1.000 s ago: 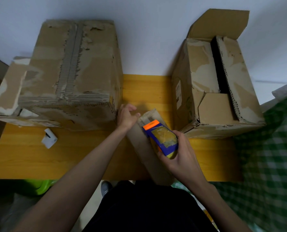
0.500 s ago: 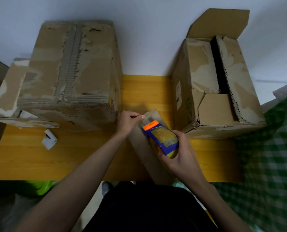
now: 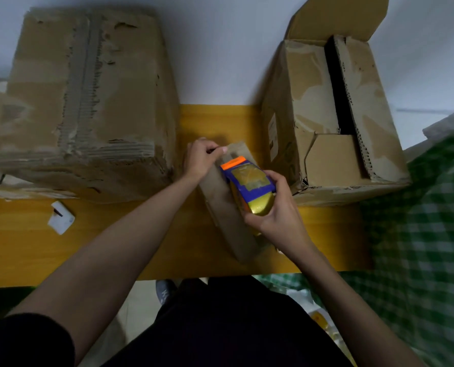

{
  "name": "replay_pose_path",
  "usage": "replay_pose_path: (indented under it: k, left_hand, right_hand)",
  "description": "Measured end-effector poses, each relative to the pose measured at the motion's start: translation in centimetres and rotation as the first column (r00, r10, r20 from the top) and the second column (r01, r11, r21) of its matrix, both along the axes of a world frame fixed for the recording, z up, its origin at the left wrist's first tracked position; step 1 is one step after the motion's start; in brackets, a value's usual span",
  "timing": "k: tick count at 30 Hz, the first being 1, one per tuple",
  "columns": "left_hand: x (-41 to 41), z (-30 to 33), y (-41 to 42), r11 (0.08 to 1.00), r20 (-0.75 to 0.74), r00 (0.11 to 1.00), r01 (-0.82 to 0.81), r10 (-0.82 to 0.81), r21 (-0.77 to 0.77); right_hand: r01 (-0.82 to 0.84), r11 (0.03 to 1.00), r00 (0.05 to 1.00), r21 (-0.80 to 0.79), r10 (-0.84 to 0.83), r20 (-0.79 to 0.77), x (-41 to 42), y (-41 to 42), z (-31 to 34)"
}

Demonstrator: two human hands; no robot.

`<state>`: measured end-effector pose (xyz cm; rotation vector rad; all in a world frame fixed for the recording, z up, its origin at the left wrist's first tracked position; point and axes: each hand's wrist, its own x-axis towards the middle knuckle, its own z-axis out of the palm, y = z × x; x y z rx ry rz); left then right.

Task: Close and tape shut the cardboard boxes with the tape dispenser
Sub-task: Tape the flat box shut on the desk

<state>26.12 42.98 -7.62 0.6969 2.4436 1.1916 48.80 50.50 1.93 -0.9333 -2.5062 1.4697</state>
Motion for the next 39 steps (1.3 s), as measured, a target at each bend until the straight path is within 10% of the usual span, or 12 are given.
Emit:
replay_pose_path:
  k: [13, 30, 35, 39]
  left_hand:
    - [-1.0, -1.3, 1.1, 0.998, 0.211, 0.977, -0.012, -0.003, 0.069]
    - [-0.5, -1.8, 0.6, 0.997, 0.101, 0.994, -0.037, 0.030, 0.071]
    - [1.1, -0.5, 0.0, 0.999, -0.242, 0.969, 0.040, -0.046, -0.030]
    - [3.1, -0.2, -2.0, 0.903, -0.514, 0.754, 0.415, -0.409, -0.110]
  right_hand:
    - [0.124, 0.992, 0.992, -0.016, -0.123, 0.041, 1.9, -1.5, -1.8]
    - [0.109, 0.991, 0.992, -0.082, -0.113, -0.052, 12.1, -2.5, 1.8]
    - [0.152, 0.976, 0.978, -0.154, -0.171, -0.119, 11.6, -4.0, 1.7]
    - [0.186, 0.964, 0.967, -0.191, -0.215, -0.140, 11.8, -4.7, 1.5]
